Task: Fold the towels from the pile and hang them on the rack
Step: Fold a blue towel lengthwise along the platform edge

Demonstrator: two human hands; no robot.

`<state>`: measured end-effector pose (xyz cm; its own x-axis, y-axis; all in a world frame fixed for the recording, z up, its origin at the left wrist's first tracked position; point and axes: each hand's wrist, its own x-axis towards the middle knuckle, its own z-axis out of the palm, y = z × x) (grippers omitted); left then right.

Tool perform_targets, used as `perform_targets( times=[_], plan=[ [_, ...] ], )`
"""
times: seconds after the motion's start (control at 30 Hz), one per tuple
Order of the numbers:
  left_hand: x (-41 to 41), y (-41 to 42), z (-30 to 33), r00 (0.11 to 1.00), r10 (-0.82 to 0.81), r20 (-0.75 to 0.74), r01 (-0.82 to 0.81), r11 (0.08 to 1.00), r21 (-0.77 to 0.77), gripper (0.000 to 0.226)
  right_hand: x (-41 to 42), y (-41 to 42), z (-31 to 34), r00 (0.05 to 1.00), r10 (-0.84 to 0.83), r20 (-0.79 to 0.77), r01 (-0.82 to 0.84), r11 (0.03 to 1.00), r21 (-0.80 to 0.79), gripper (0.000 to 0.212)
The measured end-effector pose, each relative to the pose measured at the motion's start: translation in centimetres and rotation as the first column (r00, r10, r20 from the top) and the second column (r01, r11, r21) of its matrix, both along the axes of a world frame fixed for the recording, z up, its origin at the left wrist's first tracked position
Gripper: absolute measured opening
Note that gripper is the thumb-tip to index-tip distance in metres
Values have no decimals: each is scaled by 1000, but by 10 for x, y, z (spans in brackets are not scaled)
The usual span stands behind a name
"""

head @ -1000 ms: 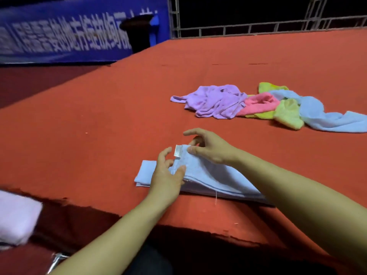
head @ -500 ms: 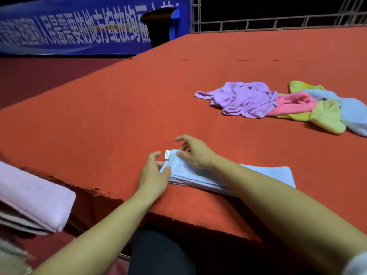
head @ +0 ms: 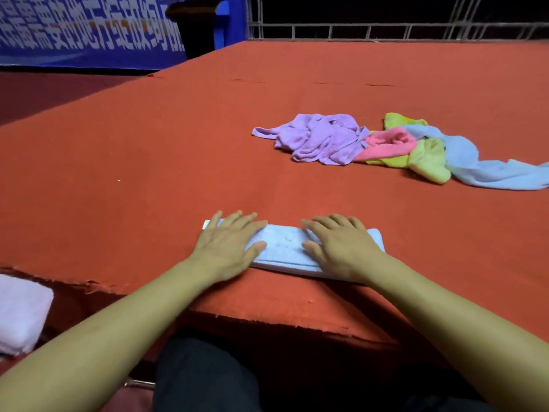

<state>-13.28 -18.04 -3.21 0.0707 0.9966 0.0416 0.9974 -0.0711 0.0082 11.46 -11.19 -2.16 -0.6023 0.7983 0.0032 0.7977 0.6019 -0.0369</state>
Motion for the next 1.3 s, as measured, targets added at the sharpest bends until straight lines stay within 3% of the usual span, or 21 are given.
perform_targets(
  times=[0.1,0.2,0.33,0.43,0.53,0.6,0.7,0.77,0.9,1.03,1.1,1.17,1.23,1.3],
  plan=[
    [-14,-1,-13,995,75,59,-67,989,-132,91,34,0,-14,999,-28,45,34,990,-136,73],
    [-16,1,-15,990,100,104,-84,985,-149,91,42,0,-22,999,-45,-22,42,993,-107,86],
    [-13,0,-14,990,99,101,-80,981,-179,84,40,1,-29,998,-62,-35,59,995,-77,69],
    [-7,0,-3,993,107,-48,-115,968,-224,69,41,1,-25,998,-48,-28,44,992,-115,64],
    [18,5,12,979,34,-200,-52,995,-86,61,43,2,-18,999,-30,-41,24,990,-142,65],
    [42,8,14,995,-29,-91,29,1000,0,60,46,2,-14,998,-21,-51,16,995,-94,68],
    [66,12,2,995,-89,47,91,995,-33,64,55,0,-13,1000,-30,-8,30,998,-57,70],
    [68,11,-11,995,-89,34,92,991,-99,65,66,0,-17,999,-53,0,53,993,-105,63],
    [66,11,-17,995,-98,3,97,984,-150,70,79,3,-30,990,-62,-127,44,988,-146,53],
    [68,13,-12,996,-93,11,93,975,-204,60,79,6,-37,989,-55,-137,38,991,-126,54],
    [71,14,-9,997,-82,13,83,973,-214,58,82,6,-37,972,-33,-232,0,990,-142,56],
    [80,17,-4,995,-92,49,99,982,-158,57,88,6,-36,845,-76,-530,-30,982,-189,58],
    [97,24,2,983,-115,145,126,990,-66,54,97,10,-36,564,-188,-804,-5,973,-231,53],
    [119,34,6,965,-152,212,160,987,-20,50,105,14,-35,339,-280,-898,70,960,-273,43]
  ],
)
